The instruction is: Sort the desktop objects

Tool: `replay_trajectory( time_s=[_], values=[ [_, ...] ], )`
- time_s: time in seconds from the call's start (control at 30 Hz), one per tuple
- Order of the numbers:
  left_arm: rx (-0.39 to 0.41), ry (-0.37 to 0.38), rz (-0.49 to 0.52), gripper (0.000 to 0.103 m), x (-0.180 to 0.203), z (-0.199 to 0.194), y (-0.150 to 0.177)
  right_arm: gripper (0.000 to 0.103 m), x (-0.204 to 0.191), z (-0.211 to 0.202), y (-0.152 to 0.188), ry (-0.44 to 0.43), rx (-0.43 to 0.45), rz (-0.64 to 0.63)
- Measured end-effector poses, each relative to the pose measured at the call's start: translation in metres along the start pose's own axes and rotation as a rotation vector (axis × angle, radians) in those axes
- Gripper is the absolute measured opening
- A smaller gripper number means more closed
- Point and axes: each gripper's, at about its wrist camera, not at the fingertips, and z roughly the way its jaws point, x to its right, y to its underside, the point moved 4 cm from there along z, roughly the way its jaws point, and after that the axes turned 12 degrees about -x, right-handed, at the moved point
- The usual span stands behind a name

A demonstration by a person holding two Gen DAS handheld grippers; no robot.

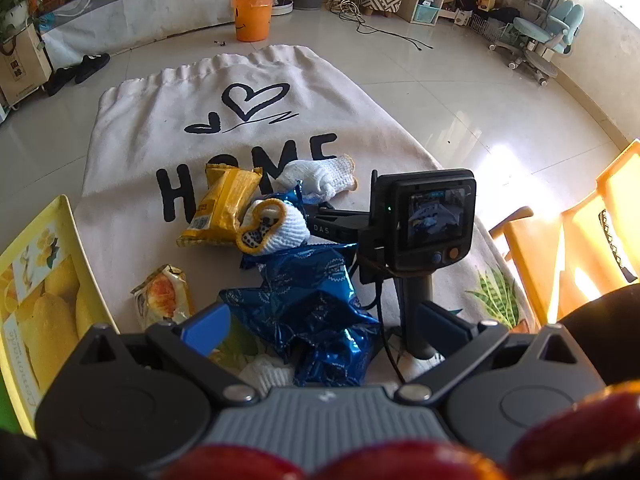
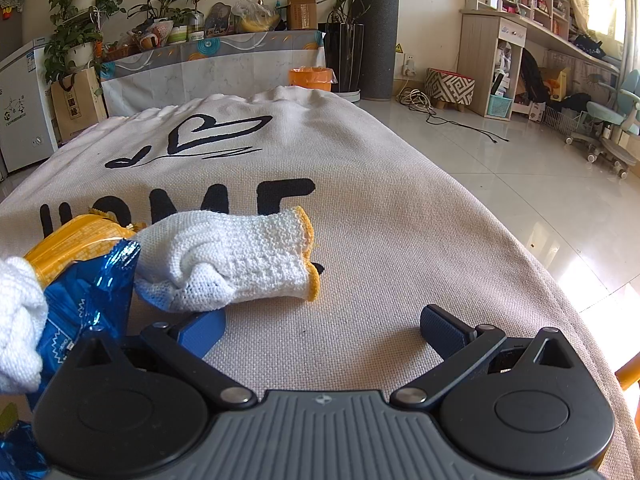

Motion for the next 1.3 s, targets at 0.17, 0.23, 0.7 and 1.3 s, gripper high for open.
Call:
replay_trajectory(
  time_s=[0.17,0.23,0.7,1.3],
  values=[
    [0.020,0.008,-0.077,0.102,-0.022,-0.007,-0.005,0.103,-0.001,0.001,0.000,0.000,0.000,0.000],
    [-0.006,0.014,-0.096,0.102,-0.026,-0.002,-0.004,0.103,-0.001,0.001,0.000,0.000,0.001,0.000],
    [-0.012,0.032,-0.117,0.102,-0.027,0.000,-0.005,0.103,-0.001,0.001,0.000,0.000,0.001,0.000],
    [-0.049,-0.032,-0.214,0.102,-0.049,0.015,-0.007,0.103,-0.001,0.001,-0.001,-0.001,0.001,-0.001]
  ],
)
